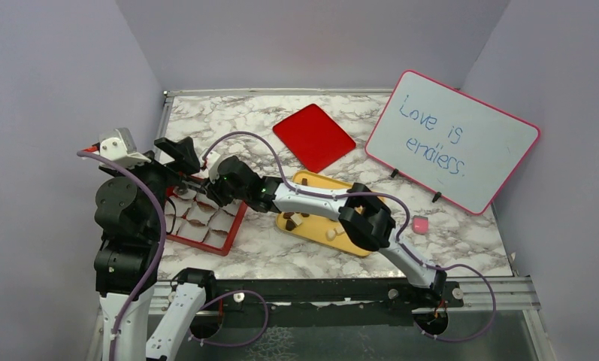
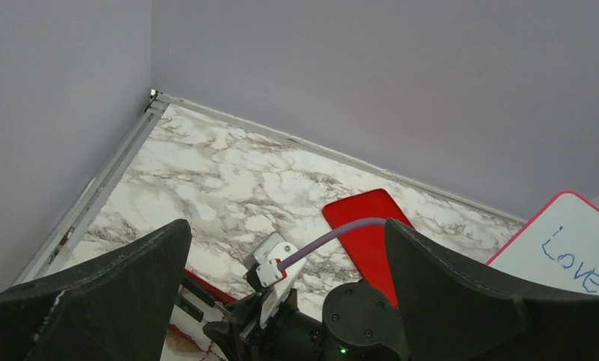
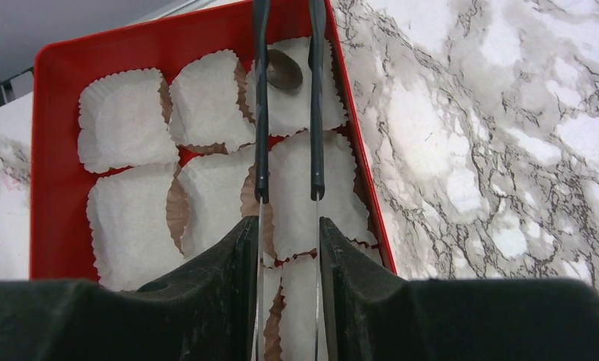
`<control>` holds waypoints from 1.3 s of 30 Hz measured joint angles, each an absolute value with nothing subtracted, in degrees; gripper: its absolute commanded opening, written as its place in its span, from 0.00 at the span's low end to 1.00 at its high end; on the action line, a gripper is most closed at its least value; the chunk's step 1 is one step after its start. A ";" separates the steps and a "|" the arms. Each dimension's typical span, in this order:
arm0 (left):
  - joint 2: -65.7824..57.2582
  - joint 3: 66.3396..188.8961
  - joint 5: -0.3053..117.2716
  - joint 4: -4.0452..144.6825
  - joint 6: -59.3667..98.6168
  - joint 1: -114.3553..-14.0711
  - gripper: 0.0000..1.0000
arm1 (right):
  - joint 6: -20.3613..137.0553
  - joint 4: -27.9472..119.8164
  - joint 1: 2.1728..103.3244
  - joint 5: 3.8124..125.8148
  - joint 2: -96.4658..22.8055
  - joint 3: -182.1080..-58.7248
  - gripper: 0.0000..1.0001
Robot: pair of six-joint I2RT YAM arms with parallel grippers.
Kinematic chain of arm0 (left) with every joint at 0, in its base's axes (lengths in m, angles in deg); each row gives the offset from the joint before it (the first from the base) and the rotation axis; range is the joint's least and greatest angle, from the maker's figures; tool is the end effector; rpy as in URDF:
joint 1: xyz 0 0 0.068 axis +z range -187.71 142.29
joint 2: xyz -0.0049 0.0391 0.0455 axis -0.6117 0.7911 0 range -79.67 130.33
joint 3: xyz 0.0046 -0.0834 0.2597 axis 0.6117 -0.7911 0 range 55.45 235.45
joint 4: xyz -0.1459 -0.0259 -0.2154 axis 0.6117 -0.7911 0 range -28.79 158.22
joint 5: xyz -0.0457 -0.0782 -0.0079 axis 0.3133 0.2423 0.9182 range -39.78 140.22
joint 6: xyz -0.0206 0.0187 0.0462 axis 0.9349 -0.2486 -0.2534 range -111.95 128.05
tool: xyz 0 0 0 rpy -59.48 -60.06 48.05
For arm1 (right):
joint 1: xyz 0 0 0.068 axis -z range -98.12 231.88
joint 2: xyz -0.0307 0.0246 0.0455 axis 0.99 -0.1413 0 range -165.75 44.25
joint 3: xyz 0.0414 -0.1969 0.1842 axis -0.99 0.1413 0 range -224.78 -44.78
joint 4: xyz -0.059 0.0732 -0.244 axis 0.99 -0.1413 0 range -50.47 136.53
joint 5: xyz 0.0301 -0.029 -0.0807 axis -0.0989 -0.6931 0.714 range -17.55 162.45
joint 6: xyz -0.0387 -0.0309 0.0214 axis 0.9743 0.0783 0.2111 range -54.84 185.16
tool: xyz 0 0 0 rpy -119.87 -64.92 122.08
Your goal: Pack the chocolate
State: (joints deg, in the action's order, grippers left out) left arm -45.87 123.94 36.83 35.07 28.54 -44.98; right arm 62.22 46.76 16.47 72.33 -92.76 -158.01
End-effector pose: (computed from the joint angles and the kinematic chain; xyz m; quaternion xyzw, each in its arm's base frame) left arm 0.0770 -0.0015 0.4521 -0.1627 0.6785 -0.0918 0.7104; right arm 0.2339 0.5110 0.2058 -0.4342 0.7150 0.3085 0.4528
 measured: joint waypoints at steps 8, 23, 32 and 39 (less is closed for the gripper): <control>-45.54 121.07 36.64 35.05 28.32 -44.98 0.99 | 61.54 46.34 16.21 72.33 -85.48 -153.12 0.35; -40.95 114.76 47.63 36.10 27.92 -44.98 0.99 | 58.94 38.43 16.21 80.97 -62.66 -130.69 0.35; -41.10 106.47 54.87 40.38 27.22 -44.98 0.99 | 55.73 29.62 16.25 88.29 -45.31 -118.52 0.36; -41.01 99.92 56.40 43.81 25.52 -44.98 0.99 | 51.56 19.70 16.36 93.62 -34.51 -112.88 0.36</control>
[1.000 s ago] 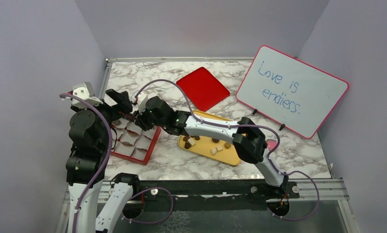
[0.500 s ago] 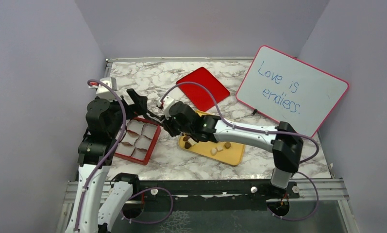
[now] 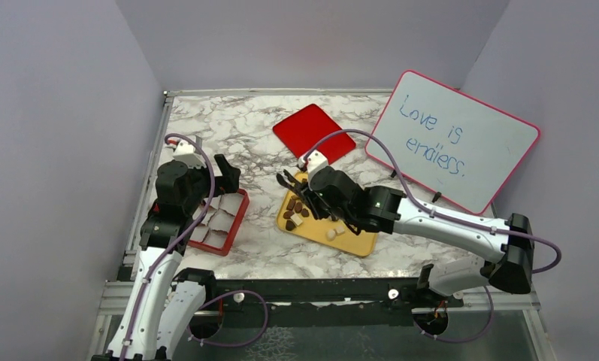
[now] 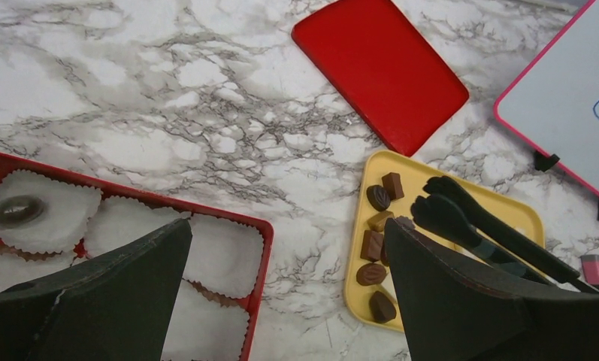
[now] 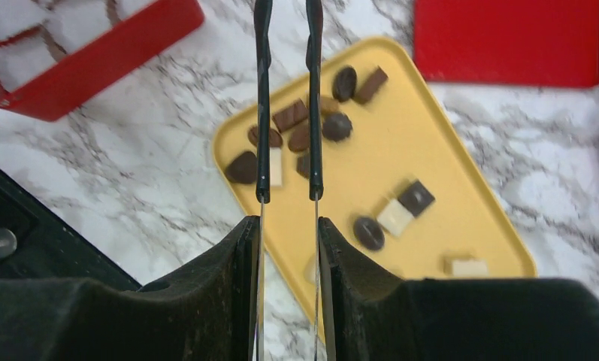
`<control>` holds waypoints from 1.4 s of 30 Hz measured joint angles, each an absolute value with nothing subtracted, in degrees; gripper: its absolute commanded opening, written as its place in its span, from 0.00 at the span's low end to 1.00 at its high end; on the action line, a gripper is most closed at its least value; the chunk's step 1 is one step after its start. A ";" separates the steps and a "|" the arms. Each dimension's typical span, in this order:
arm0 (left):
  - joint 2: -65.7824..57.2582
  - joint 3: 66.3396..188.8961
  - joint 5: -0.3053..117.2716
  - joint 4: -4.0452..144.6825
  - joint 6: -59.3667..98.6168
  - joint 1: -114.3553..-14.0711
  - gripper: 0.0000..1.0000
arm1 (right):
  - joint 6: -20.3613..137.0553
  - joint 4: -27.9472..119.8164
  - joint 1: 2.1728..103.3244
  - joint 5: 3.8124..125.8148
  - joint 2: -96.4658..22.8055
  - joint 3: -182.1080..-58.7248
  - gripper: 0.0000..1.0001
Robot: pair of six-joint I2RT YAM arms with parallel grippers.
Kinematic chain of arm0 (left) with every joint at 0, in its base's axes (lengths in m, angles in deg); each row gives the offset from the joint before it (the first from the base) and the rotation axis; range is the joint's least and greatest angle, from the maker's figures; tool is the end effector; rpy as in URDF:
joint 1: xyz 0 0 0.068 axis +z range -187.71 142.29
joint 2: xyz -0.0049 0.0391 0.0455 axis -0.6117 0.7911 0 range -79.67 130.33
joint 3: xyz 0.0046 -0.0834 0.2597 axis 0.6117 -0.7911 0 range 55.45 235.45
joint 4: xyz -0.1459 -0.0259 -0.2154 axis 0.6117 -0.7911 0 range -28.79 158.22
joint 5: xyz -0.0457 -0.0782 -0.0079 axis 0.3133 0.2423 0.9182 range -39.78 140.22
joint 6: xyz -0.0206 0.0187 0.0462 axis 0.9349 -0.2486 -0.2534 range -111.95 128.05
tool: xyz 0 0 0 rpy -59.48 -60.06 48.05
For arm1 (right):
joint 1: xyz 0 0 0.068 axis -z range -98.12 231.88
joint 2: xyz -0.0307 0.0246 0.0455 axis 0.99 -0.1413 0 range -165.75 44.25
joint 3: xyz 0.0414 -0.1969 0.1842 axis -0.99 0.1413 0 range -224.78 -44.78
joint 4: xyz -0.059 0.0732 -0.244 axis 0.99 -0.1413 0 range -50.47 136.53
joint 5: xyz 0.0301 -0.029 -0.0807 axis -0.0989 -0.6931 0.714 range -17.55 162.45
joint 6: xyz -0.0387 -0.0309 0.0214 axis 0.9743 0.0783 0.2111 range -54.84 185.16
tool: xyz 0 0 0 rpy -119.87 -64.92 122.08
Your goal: Pack the chocolate
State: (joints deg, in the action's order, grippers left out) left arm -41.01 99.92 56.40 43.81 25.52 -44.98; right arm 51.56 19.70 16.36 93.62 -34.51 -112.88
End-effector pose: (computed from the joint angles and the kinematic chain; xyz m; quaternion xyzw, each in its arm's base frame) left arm 0.1535 -0.0234 0.3280 -0.0408 0.8105 -0.1676 0.5598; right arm 0.1384 0.2727 0.3208 -0.3128 0.8282 0.1500 0.4402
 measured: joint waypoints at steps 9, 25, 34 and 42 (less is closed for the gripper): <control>-40.18 97.05 59.17 46.33 24.06 -44.98 0.99 | 45.61 6.54 18.41 95.98 -28.43 -106.85 0.36; -40.56 97.03 59.39 46.70 23.38 -44.98 0.99 | 44.87 -2.48 26.52 92.71 -28.46 -106.65 0.36; -40.90 97.03 58.76 46.70 23.36 -44.98 0.99 | 45.22 -3.95 27.51 92.40 -30.58 -107.19 0.38; -41.71 97.03 58.67 46.70 23.36 -44.98 0.99 | 45.26 -3.58 30.44 92.18 -31.49 -107.19 0.40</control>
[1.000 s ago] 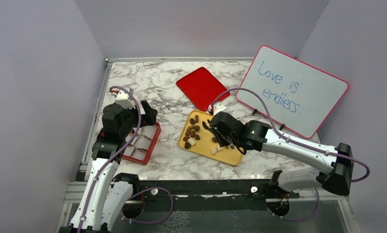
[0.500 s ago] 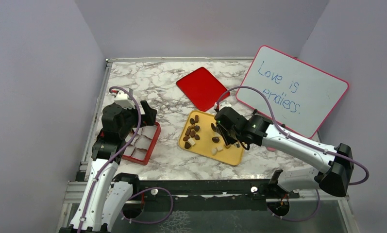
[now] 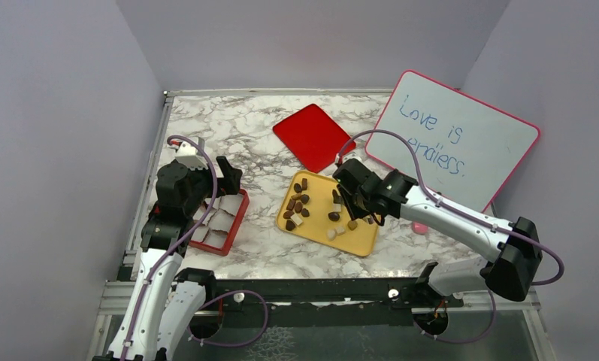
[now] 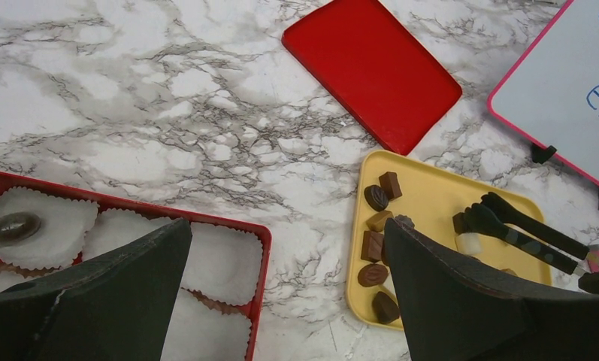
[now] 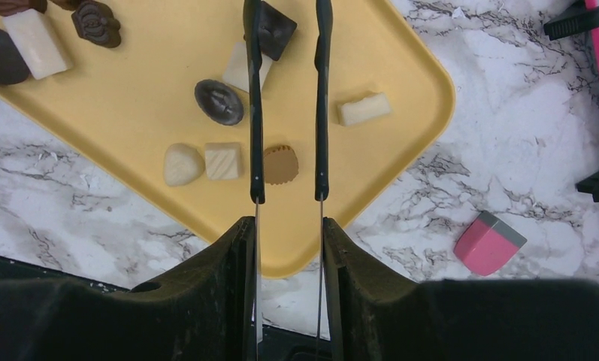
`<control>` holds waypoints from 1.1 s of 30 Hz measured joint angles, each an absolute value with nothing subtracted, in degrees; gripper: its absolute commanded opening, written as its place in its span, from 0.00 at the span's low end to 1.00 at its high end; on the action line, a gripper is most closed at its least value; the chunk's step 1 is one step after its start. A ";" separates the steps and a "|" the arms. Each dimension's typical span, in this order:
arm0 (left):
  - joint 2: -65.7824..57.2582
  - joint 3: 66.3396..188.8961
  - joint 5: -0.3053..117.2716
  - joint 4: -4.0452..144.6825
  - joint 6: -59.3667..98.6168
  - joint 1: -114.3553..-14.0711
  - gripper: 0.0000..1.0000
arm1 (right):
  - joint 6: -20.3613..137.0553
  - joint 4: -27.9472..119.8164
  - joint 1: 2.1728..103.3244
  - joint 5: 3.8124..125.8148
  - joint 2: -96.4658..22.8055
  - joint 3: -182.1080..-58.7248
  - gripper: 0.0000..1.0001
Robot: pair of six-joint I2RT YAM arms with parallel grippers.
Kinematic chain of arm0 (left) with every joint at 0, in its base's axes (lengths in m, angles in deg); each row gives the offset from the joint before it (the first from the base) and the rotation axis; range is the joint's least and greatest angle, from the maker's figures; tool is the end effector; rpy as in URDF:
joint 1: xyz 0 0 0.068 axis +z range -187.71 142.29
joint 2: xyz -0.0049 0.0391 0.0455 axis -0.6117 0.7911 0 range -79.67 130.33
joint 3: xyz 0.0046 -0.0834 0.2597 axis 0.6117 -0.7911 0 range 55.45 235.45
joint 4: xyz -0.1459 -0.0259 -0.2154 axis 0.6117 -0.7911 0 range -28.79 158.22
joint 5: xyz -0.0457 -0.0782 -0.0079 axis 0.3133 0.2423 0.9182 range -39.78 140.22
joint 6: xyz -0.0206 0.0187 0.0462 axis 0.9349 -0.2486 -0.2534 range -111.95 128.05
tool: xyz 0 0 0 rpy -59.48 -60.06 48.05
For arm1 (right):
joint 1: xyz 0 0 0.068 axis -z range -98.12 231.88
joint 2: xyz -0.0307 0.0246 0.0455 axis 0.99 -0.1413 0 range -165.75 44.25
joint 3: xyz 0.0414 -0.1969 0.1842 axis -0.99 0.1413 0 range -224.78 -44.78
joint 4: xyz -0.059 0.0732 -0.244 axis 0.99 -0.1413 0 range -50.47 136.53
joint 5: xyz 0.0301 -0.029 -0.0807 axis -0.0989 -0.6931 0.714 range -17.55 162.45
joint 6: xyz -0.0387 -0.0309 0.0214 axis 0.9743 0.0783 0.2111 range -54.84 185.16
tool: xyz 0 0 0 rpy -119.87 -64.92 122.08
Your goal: Pack the chocolate
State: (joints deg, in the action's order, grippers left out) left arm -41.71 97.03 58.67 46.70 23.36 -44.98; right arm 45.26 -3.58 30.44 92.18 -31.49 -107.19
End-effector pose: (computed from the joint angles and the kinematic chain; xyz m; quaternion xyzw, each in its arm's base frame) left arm 0.1546 -0.0250 0.3177 -0.0133 0.8073 -0.1733 0.5639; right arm 0.1686 0.1921 0.2751 -0.2227 0.9335 -0.0035 0.2811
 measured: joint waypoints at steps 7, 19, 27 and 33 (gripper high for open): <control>-41.76 97.03 58.56 46.67 23.36 -44.98 0.99 | 45.22 -2.51 31.05 90.80 -32.85 -107.17 0.42; -41.78 97.03 58.49 46.67 23.36 -44.98 0.99 | 45.24 -1.09 31.05 88.64 -34.62 -106.93 0.41; -41.78 97.03 58.34 46.67 23.36 -44.98 0.99 | 45.22 -1.11 31.05 88.66 -34.93 -106.93 0.31; -41.78 97.03 58.32 46.67 23.36 -44.98 0.99 | 45.24 -1.11 31.05 88.68 -34.93 -106.93 0.31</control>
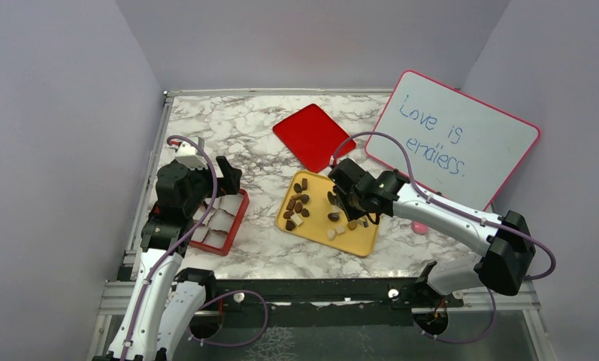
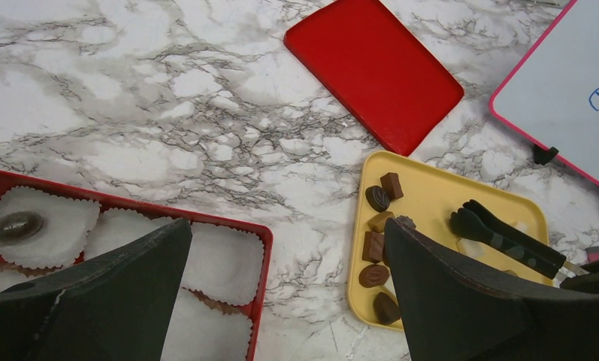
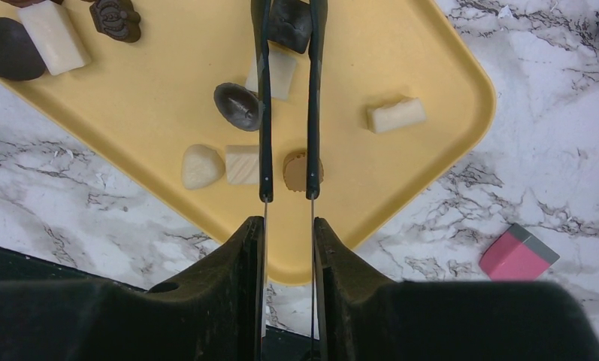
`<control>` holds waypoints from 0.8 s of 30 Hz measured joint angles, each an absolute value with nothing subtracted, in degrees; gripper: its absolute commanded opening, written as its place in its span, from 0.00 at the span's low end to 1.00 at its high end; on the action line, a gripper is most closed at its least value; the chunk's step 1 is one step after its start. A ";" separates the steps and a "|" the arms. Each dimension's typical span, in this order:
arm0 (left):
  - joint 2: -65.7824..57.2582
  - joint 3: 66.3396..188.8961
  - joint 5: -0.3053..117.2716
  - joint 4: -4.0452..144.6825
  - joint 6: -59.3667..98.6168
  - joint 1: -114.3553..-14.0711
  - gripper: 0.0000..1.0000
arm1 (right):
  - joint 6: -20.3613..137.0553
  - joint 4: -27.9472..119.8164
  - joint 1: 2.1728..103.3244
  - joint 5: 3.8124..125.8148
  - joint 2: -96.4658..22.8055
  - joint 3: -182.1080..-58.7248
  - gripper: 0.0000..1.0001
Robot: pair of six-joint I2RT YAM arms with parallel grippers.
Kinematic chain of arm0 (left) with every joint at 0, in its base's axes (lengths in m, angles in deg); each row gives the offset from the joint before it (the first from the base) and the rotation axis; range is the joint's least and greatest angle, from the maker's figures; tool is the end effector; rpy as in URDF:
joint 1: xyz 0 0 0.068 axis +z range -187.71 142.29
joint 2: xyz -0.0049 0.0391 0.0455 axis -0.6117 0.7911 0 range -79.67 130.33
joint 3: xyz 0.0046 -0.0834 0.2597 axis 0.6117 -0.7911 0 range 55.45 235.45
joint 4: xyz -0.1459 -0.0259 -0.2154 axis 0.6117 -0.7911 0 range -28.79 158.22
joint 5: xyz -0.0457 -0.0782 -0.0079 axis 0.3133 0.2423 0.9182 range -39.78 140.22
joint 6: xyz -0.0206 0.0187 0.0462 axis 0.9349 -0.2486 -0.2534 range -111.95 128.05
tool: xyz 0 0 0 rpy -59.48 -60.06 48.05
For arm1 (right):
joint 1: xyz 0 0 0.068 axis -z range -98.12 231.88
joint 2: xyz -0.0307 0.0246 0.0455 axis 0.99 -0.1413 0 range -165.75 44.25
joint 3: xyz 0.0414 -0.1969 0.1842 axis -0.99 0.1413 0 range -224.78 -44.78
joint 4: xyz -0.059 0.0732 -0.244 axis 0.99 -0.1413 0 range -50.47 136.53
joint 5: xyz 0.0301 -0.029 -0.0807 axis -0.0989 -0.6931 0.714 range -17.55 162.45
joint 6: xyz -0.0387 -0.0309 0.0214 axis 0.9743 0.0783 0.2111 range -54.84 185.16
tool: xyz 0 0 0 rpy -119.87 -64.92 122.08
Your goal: Pack the chocolate
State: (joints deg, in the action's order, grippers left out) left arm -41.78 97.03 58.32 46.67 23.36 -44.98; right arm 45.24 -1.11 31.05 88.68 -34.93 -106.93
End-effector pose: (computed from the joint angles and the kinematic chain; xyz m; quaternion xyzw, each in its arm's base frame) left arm 0.1544 -0.0247 0.3178 -0.0150 0.8072 -0.1710 0.5648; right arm 0.1775 0.2019 0.2606 -0.2275 0.9392 0.0134 0.2567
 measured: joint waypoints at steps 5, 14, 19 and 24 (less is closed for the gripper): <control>-41.78 97.03 58.32 46.67 23.36 -44.98 0.99 | 45.24 -1.11 31.05 88.71 -34.95 -106.93 0.30; -41.78 97.03 58.30 46.67 23.36 -45.11 0.99 | 45.26 -1.09 31.05 88.68 -34.93 -106.95 0.27; -41.78 97.03 58.25 46.67 23.36 -45.24 0.99 | 45.46 -1.09 31.05 88.66 -34.84 -107.41 0.27; -41.78 97.03 57.84 46.65 23.38 -45.24 0.99 | 45.83 -1.06 31.05 88.62 -34.27 -109.29 0.27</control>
State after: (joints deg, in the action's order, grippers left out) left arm -41.78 97.03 57.84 46.65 23.38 -45.24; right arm 45.83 -1.06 31.05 88.62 -34.27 -109.29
